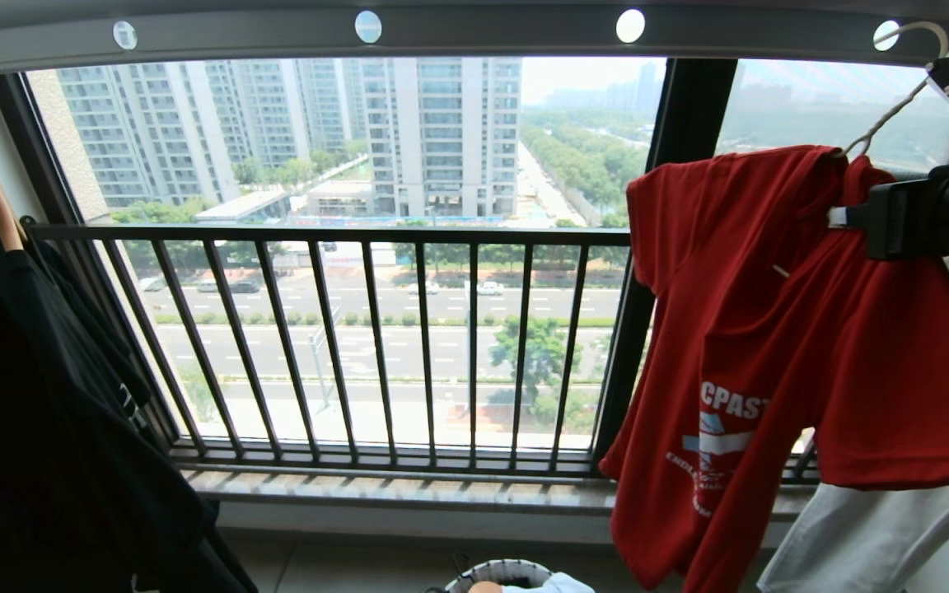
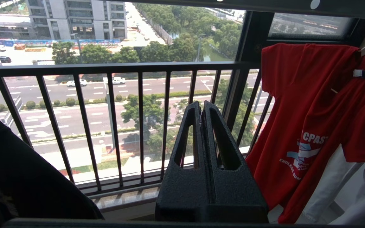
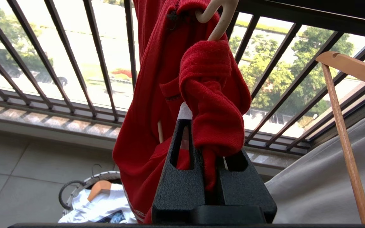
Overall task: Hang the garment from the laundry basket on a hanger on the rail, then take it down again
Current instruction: Hang the clothes rack on the clothesline
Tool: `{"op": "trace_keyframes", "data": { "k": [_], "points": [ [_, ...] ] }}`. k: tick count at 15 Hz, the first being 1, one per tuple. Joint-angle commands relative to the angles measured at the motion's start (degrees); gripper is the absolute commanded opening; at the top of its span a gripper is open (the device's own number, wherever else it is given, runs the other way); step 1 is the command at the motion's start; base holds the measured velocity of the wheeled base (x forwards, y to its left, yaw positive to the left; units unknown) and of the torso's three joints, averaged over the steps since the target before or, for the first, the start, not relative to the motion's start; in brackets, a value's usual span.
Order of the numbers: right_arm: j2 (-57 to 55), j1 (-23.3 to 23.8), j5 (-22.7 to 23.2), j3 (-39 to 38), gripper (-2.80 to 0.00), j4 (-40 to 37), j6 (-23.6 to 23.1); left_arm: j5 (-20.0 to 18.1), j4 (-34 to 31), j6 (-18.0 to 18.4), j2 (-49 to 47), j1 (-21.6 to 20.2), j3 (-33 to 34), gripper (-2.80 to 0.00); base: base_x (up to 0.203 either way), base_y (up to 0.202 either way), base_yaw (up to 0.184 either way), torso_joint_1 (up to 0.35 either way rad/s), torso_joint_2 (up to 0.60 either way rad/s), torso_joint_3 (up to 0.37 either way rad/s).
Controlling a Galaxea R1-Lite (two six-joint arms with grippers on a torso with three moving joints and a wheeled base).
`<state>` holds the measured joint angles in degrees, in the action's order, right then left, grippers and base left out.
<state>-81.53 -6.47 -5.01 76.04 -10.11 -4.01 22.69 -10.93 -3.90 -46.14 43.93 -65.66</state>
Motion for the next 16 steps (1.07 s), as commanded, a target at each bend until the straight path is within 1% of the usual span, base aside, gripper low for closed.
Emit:
{"op": "trace_keyframes", "data": {
  "k": [1,6,7,10,13,16],
  "points": [
    [-0.8,-0.1,-0.4,-0.3,-2.80,-0.4,-0.3,0.2,-0.1,-0.1,-0.2,0.0,0.0,-2.80,0.000,0.000,0.000,0.000,0.00,0.000],
    [-0.4,-0.1,-0.5,-1.4,-2.80,-0.4,-2.0,0.2,-0.1,-0.1,-0.3,0.0,0.0,-2.80,0.000,0.000,0.000,0.000,0.00,0.000],
    [-0.3,-0.1,-0.5,-1.4,0.00,-0.4,-2.1,0.2,-0.1,-0.1,-0.3,0.0,0.0,-2.80,0.000,0.000,0.000,0.000,0.00,0.000],
    [1.3,-0.1,-0.4,-2.6,0.00,-0.4,-2.0,0.2,-0.1,-0.1,-0.4,0.0,0.1,-2.80,0.000,0.000,0.000,0.000,0.00,0.000],
    [3.5,0.1,-0.6,-6.5,0.00,-0.1,-1.8,0.2,-0.1,-0.1,-0.4,0.0,0.1,-2.80,0.000,0.000,0.000,0.000,0.00,0.000],
    [7.1,2.2,-0.6,-12.4,0.00,-0.1,-1.9,0.2,-0.1,-0.1,-0.4,0.0,0.1,-2.80,0.000,0.000,0.000,0.000,0.00,0.000]
  ]
}}
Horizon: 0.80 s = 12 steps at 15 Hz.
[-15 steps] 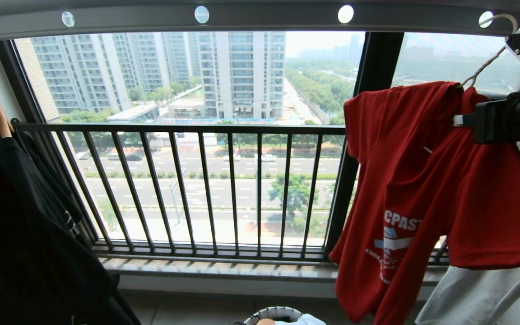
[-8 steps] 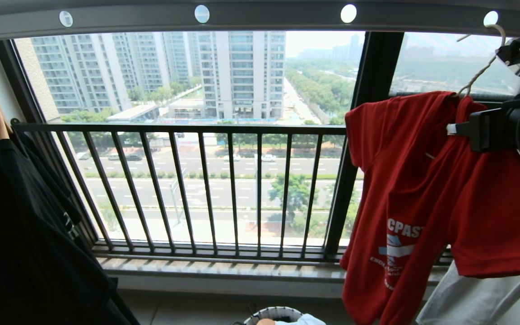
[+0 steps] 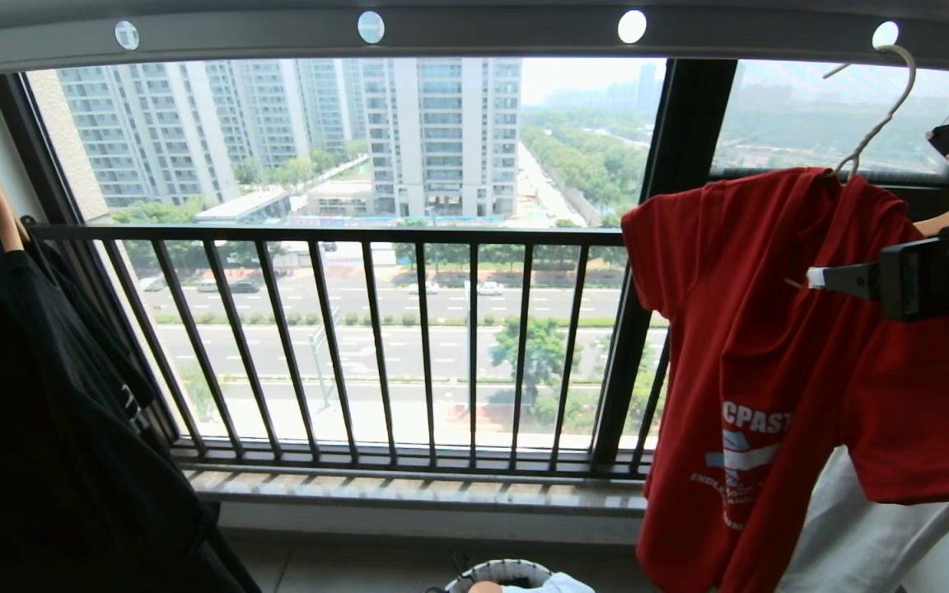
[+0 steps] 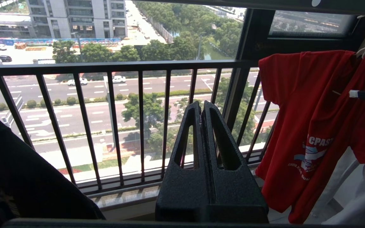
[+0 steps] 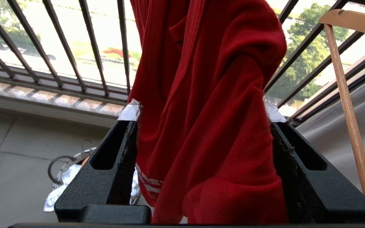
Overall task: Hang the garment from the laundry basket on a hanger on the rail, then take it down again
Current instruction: Hang the clothes rack on the clothesline, then take the clothes off the clothes rack
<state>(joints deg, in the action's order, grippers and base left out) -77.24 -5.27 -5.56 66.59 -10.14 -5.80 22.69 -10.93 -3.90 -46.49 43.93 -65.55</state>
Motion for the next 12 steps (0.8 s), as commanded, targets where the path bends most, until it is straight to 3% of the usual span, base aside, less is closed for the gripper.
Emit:
{"op": "trace_keyframes", "data": {
  "k": [1,5,12],
  "points": [
    [4.3,2.3,0.0,-5.3,0.00,0.0,-0.1,0.2,-0.1,-0.1,0.0,0.0,0.0,-2.80,0.000,0.000,0.000,0.000,0.00,0.000],
    [8.4,7.6,0.3,-12.3,0.00,0.1,-0.3,0.1,-0.1,-0.1,-0.1,0.0,0.1,-2.80,0.000,0.000,0.000,0.000,0.00,0.000],
    [16.1,14.1,0.4,-18.0,0.00,1.6,-0.3,0.0,-0.1,-0.1,-0.4,0.1,0.4,-2.80,0.000,0.000,0.000,0.000,0.00,0.000]
  ]
}}
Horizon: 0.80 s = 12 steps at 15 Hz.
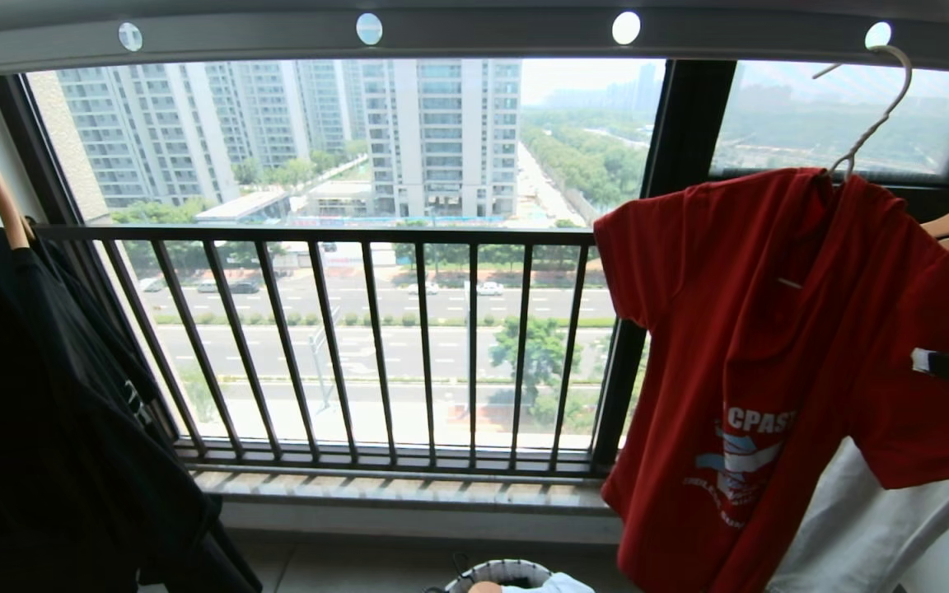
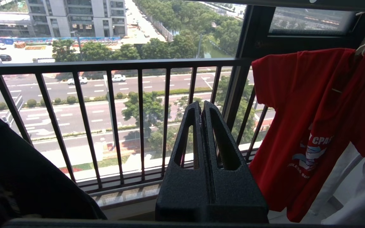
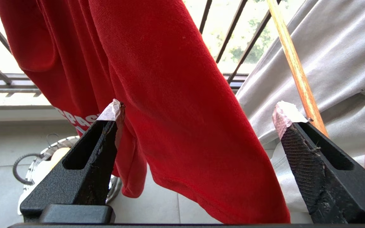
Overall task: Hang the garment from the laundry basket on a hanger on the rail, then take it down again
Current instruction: Take the clothes off the clothes rack
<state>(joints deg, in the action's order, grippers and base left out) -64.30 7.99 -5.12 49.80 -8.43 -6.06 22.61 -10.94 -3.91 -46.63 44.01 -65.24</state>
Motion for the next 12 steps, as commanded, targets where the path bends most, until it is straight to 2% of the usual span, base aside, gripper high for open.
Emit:
{"op": "trace_keyframes", "data": {
  "k": [1,5,9,10,11,12],
  "points": [
    [4.3,0.9,-0.1,-1.7,0.00,-0.2,-0.1,0.2,0.0,0.0,-0.2,0.0,0.1,-2.80,0.000,0.000,0.000,0.000,0.00,0.000],
    [8.4,1.3,-0.2,-4.4,0.00,-0.1,-0.1,0.2,0.0,0.0,0.0,0.0,0.1,-2.80,0.000,0.000,0.000,0.000,0.00,0.000],
    [17.6,2.8,-0.1,-6.4,0.00,-0.2,0.4,0.1,-0.1,0.0,0.0,0.0,-0.1,-2.80,0.000,0.000,0.000,0.000,0.00,0.000],
    [20.1,2.8,-0.1,-7.2,-1.47,-0.3,0.4,0.1,0.0,0.0,-0.2,0.0,-0.1,-2.80,0.000,0.000,0.000,0.000,0.00,0.000],
    [22.3,2.8,0.0,-7.9,-2.80,-0.5,0.4,0.1,-0.1,0.0,-0.2,0.0,0.1,-2.80,0.000,0.000,0.000,0.000,0.00,0.000],
    [23.4,2.9,0.2,-8.4,-2.80,-0.7,0.3,0.1,-0.1,-0.1,-0.4,0.0,0.1,-2.80,0.000,0.000,0.000,0.000,0.00,0.000]
  ]
}}
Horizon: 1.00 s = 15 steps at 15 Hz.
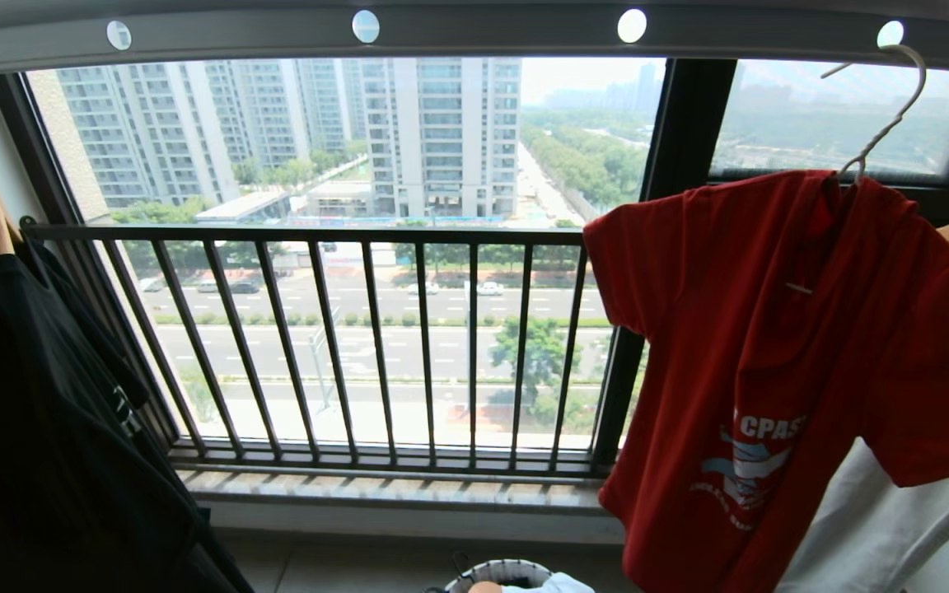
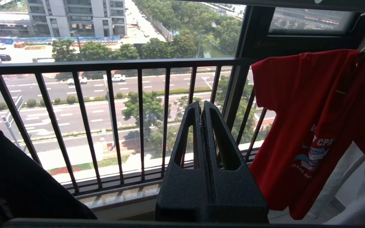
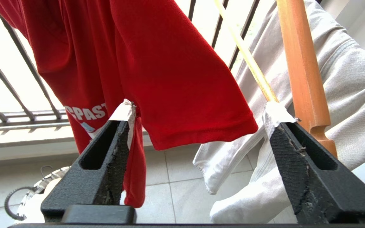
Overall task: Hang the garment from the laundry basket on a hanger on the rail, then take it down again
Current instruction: Take the clothes off the clothes rack
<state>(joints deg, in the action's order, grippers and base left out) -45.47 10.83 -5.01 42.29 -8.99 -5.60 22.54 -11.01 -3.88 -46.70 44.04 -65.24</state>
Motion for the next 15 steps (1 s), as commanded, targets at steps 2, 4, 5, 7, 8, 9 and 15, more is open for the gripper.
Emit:
{"op": "trace_keyframes", "data": {
  "k": [2,4,5,7,8,9,15],
  "points": [
    [6.0,0.0,0.1,-1.2,-2.80,-0.1,-0.1,0.1,-0.1,-0.1,-0.3,0.0,1.0,-2.80,0.000,0.000,0.000,0.000,0.00,0.000],
    [7.8,0.0,1.0,-1.0,-2.80,-0.1,-0.1,0.1,-0.1,1.1,0.1,0.0,2.1,-2.80,0.000,0.000,0.000,0.000,0.00,0.000],
    [8.4,0.0,1.6,-0.9,-2.80,-0.1,-0.1,0.4,-0.1,1.1,0.3,0.0,2.1,-2.80,0.000,0.000,0.000,0.000,0.00,0.000],
    [11.7,0.0,3.9,0.0,-2.80,-0.2,-0.1,0.3,-0.5,1.1,2.1,-0.1,3.2,-2.80,0.000,0.000,0.000,0.000,0.00,0.000],
    [13.0,0.0,4.9,0.1,-2.80,-0.3,-0.1,0.3,-0.6,1.1,3.0,-1.0,4.2,-2.80,0.000,0.000,0.000,0.000,0.00,0.000],
    [14.4,0.0,6.7,0.1,-2.80,-1.0,0.0,0.3,-0.5,1.2,3.7,-3.6,6.0,-2.80,0.000,0.000,0.000,0.000,0.00,0.000],
    [24.8,-0.1,17.2,0.4,-2.80,-12.4,6.6,-1.3,-0.1,1.5,13.3,-27.2,19.0,-2.80,0.000,0.000,0.000,0.000,0.00,0.000]
  ]
}}
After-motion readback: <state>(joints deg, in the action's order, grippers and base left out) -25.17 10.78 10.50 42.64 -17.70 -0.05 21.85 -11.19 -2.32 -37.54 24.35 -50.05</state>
